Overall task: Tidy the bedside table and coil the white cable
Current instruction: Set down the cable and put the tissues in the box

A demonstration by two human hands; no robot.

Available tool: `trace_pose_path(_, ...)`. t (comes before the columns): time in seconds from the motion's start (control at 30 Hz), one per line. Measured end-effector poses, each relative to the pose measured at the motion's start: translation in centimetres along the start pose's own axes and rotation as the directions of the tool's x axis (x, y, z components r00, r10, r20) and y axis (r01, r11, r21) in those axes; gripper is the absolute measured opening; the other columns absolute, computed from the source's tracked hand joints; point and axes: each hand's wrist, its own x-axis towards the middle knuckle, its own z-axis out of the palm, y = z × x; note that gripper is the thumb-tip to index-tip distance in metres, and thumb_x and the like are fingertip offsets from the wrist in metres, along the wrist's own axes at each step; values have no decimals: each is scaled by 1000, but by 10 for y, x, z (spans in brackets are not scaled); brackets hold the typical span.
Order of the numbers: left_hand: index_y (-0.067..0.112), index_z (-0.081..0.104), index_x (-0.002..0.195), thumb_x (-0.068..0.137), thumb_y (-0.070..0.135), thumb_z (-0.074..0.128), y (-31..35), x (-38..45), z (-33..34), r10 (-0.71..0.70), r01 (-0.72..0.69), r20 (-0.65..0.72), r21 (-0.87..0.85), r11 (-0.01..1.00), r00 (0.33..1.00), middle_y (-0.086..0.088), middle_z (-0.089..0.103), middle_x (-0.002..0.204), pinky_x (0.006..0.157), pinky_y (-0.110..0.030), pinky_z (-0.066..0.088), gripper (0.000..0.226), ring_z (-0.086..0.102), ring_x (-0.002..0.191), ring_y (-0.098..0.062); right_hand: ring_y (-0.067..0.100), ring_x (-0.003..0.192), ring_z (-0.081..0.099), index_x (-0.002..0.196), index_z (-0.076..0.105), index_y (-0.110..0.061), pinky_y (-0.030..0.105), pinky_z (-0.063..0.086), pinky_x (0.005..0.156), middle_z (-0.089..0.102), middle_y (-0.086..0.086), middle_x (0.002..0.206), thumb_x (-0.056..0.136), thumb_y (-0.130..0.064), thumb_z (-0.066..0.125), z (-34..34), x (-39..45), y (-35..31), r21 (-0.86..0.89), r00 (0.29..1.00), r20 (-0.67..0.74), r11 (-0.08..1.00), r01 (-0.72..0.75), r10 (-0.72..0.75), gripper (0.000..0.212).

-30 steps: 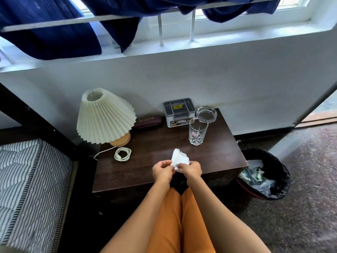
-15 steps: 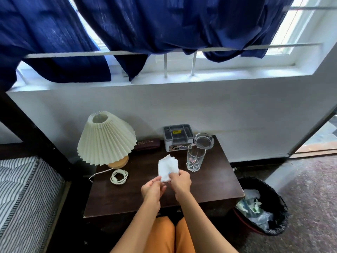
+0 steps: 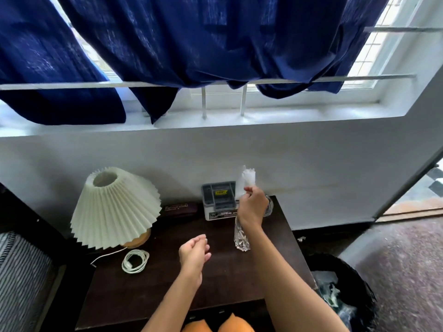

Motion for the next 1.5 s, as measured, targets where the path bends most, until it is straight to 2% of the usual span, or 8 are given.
trace_pose_path(0.33, 5, 64, 103, 92, 5, 52, -4, 17, 22, 31, -31, -4, 74, 997, 1000, -1, 61, 82, 66, -25, 50, 16, 58, 80, -14, 28, 126, 52, 132, 51, 0, 29, 36, 107, 55, 16, 135, 86, 9, 46, 18, 45, 24, -228, 941, 337, 966, 119, -36, 47)
trace_pose_path(0.57, 5, 65, 106, 92, 7, 54, -9, 24, 24, 22, -21, -4, 126, 992, 1000, -1, 62, 86, 71, -27, 52, 18, 59, 84, -14, 38, 115, 56, 118, 58, 7, 38, 44, 99, 58, 24, 125, 82, 5, 53, 32, 58, 32, -361, 865, 502, 902, 236, -25, 37)
trace_pose_path(0.63, 5, 65, 106, 92, 8, 54, -11, 24, 23, 20, -18, -9, 135, 991, 1000, -1, 62, 86, 69, -26, 52, 18, 59, 83, -14, 39, 109, 57, 108, 61, 7, 36, 46, 94, 55, 24, 124, 81, 3, 53, 36, 60, 34, -395, 855, 519, 879, 266, -26, 29)
trace_pose_path(0.8, 4, 66, 105, 93, 8, 53, -17, 24, 19, 22, -17, -28, 162, 987, 999, 0, 63, 84, 69, -25, 52, 19, 60, 89, -17, 38, 122, 48, 113, 60, 9, 40, 42, 106, 33, 17, 145, 86, 5, 50, 43, 64, 40, -447, 820, 565, 803, 394, -89, 29)
trace_pose_path(1.0, 3, 66, 106, 93, 9, 53, -20, 22, 16, 9, -3, -32, 170, 985, 999, -1, 63, 85, 73, -29, 53, 20, 61, 91, -18, 39, 114, 52, 111, 60, 2, 43, 43, 96, 56, 20, 124, 97, -28, 45, 46, 65, 42, -512, 786, 614, 719, 470, -77, 36)
trace_pose_path(1.23, 3, 66, 108, 93, 9, 53, -22, 20, 15, -8, 11, -20, 163, 987, 1000, -1, 64, 86, 68, -24, 52, 20, 61, 90, -18, 33, 134, 32, 134, 44, -10, 51, 25, 109, 44, 11, 142, 93, -42, 46, 48, 65, 46, -563, 806, 574, 646, 516, -143, 52)
trace_pose_path(1.37, 2, 65, 109, 93, 9, 54, -22, 18, 14, -14, 16, -16, 169, 986, 1000, -2, 63, 87, 71, -25, 52, 21, 61, 89, -17, 32, 142, 20, 135, 42, -13, 58, 11, 112, 42, 12, 144, 92, -50, 43, 47, 66, 48, -552, 775, 632, 688, 471, -24, 57)
trace_pose_path(1.5, 3, 63, 111, 93, 9, 53, -19, 15, 15, -12, 13, -8, 172, 985, 1000, -1, 62, 88, 72, -25, 51, 22, 60, 85, -14, 33, 140, 25, 126, 51, -14, 60, 15, 111, 51, 13, 136, 92, -57, 39, 42, 70, 47, -461, 796, 605, 808, 366, -15, 56)
